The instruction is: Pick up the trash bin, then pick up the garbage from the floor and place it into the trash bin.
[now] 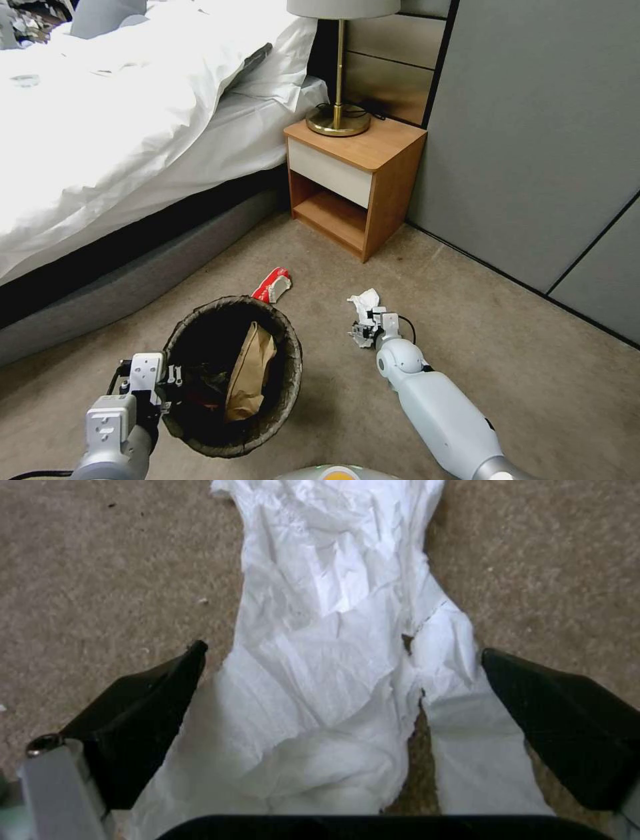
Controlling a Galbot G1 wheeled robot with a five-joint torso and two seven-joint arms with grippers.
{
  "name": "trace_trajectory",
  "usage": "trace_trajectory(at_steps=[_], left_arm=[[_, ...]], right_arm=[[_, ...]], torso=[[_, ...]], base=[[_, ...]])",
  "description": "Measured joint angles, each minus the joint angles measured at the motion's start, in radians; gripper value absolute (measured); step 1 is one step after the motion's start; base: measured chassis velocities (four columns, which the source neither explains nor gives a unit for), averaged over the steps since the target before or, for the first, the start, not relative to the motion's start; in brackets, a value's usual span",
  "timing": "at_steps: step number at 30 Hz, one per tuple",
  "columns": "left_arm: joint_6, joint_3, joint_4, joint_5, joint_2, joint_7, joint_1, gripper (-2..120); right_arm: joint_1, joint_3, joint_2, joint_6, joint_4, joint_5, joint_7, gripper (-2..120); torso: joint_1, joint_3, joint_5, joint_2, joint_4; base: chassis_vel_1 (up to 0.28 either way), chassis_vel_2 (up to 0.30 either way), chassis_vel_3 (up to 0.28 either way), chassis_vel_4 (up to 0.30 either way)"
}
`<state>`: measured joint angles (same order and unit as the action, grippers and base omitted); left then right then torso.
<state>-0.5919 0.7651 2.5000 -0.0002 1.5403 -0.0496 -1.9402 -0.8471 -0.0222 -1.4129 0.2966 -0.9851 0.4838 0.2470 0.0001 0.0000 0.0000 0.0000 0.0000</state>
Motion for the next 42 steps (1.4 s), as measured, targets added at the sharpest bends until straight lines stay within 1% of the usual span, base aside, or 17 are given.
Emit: trace_trajectory(at_steps=[5, 12, 15, 19, 20, 22, 24, 26, 27, 29, 30, 34, 36, 37, 39, 40, 42], left_arm=[[0.0, 0.0, 0.0, 0.0, 0.0, 0.0, 0.003, 1], [0.0, 0.001, 0.0, 0.0, -0.001, -0.001, 0.004, 1], [0.0, 0.001, 0.0, 0.001, -0.003, -0.001, 0.005, 1], [0.0, 0.001, 0.0, 0.001, -0.004, -0.001, 0.005, 1], [0.0, 0.001, 0.0, 0.001, -0.004, -0.001, 0.006, 1], [0.001, 0.001, 0.0, 0.001, -0.004, -0.001, 0.006, 1], [0.001, 0.001, 0.0, 0.001, -0.004, -0.001, 0.007, 1], [0.001, 0.0, 0.0, 0.001, -0.004, -0.001, 0.007, 1], [0.001, 0.0, 0.0, 0.001, -0.004, -0.001, 0.007, 1], [0.001, -0.001, 0.0, 0.001, -0.004, -0.001, 0.008, 1], [0.001, -0.001, 0.0, 0.001, -0.004, -0.001, 0.008, 1], [0.001, -0.002, 0.0, 0.001, -0.006, -0.001, 0.01, 1], [0.002, -0.002, 0.0, 0.001, -0.008, -0.001, 0.011, 1], [0.002, -0.002, 0.0, 0.001, -0.008, -0.001, 0.011, 1], [0.002, -0.003, 0.0, 0.0, -0.011, -0.001, 0.012, 1], [0.002, -0.003, 0.0, 0.0, -0.011, -0.001, 0.012, 1], [0.002, -0.005, 0.0, -0.002, -0.014, -0.001, 0.015, 1]], right_arm=[[0.008, 0.003, -0.004, -0.008, 0.023, 0.0, -0.015, 92], [0.019, 0.004, -0.011, -0.025, 0.063, 0.002, -0.031, 67], [0.022, 0.005, -0.012, -0.036, 0.077, 0.002, -0.032, 52], [0.022, 0.004, -0.012, -0.042, 0.084, 0.002, -0.032, 41], [0.022, 0.004, -0.011, -0.045, 0.086, 0.002, -0.032, 35], [0.019, 0.004, -0.009, -0.051, 0.085, 0.002, -0.031, 26], [0.016, 0.004, -0.009, -0.053, 0.083, 0.002, -0.029, 24], [0.007, 0.006, -0.003, -0.056, 0.067, 0.002, -0.025, 14], [0.007, 0.006, -0.003, -0.056, 0.067, 0.002, -0.025, 14], [-0.006, 0.008, 0.005, -0.057, 0.036, 0.002, -0.019, 2], [-0.006, 0.008, 0.005, -0.057, 0.036, 0.002, -0.019, 2], [-0.034, 0.003, 0.03, -0.058, -0.061, -0.007, 0.003, 0], [-0.065, -0.023, 0.049, -0.053, -0.177, -0.041, 0.008, 0], [-0.065, -0.023, 0.049, -0.053, -0.177, -0.041, 0.008, 0], [-0.099, -0.08, 0.056, -0.021, -0.323, -0.098, -0.011, 0], [-0.099, -0.08, 0.056, -0.021, -0.323, -0.098, -0.011, 0], [-0.119, -0.101, 0.073, -0.005, -0.445, -0.133, -0.015, 0]], torso=[[0.0, 0.0, 0.0, 0.0, 0.0], [0.0, 0.0, -0.0001, 0.0, 0.0], [0.0, 0.0, -0.0006, 0.0, -0.0004], [0.0, 0.0, -0.0007, 0.0, -0.0005], [0.0, 0.0, -0.0005, 0.0, -0.0004], [0.0, 0.0, -0.0004, 0.0, -0.0003], [0.0, 0.0, -0.0001, 0.0, 0.0], [0.0, 0.0, 0.0004, 0.0, 0.0004], [0.0, 0.0, 0.0004, 0.0, 0.0004], [0.0, 0.0, 0.0008, 0.0, 0.0006], [0.0, 0.0, 0.0008, 0.0, 0.0006], [0.0, 0.0, 0.0003, 0.0, 0.0003], [0.0, 0.0, 0.0002, 0.0, 0.0002], [0.0, 0.0, 0.0002, 0.0, 0.0002], [0.0, 0.0, 0.0, 0.0, -0.0001], [0.0, 0.0, 0.0, 0.0, -0.0001], [0.0, 0.0, 0.0, 0.0, -0.0001]], base=[[0.0, 0.0, 0.0, 0.0], [0.0, 0.0, 0.0, 0.0], [0.0, 0.0, 0.0, 0.0], [0.0, 0.0, 0.0, 0.0], [0.0, 0.0, 0.0, 0.0], [0.0, 0.0, 0.0, 0.0], [0.0, 0.0, 0.0, 0.0], [0.0, 0.0, 0.0, 0.0], [0.0, 0.0, 0.0, 0.0], [0.0, 0.0, 0.0, 0.0], [0.0, 0.0, 0.0, 0.0], [0.0, 0.0, 0.0, 0.0], [0.0, 0.0, 0.0, 0.0], [0.0, 0.0, 0.0, 0.0], [0.0, 0.0, 0.0, 0.0], [0.0, 0.0, 0.0, 0.0], [0.0, 0.0, 0.0, 0.0]])
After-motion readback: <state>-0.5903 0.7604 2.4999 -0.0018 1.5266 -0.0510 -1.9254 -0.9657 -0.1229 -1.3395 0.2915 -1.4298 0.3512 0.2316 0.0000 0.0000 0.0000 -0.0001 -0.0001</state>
